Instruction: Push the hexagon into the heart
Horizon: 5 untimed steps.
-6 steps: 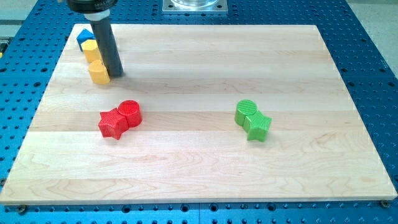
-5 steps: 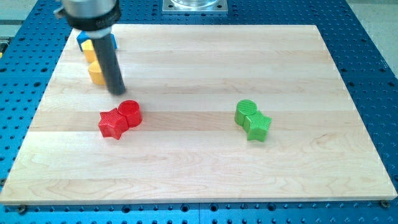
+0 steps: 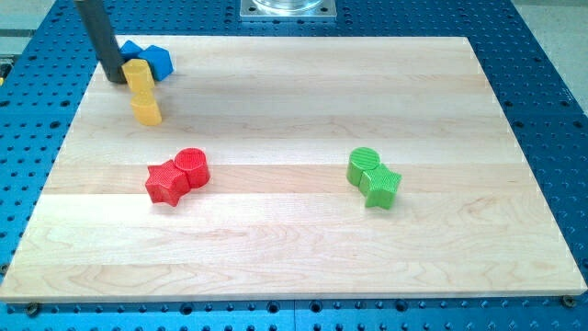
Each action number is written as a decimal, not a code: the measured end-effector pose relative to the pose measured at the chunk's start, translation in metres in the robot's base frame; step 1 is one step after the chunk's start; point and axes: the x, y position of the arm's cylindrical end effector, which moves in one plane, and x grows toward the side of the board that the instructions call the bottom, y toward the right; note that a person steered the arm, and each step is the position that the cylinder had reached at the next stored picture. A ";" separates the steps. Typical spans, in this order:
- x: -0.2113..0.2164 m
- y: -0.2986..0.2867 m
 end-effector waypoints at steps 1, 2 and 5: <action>0.007 0.041; 0.016 0.086; 0.047 0.096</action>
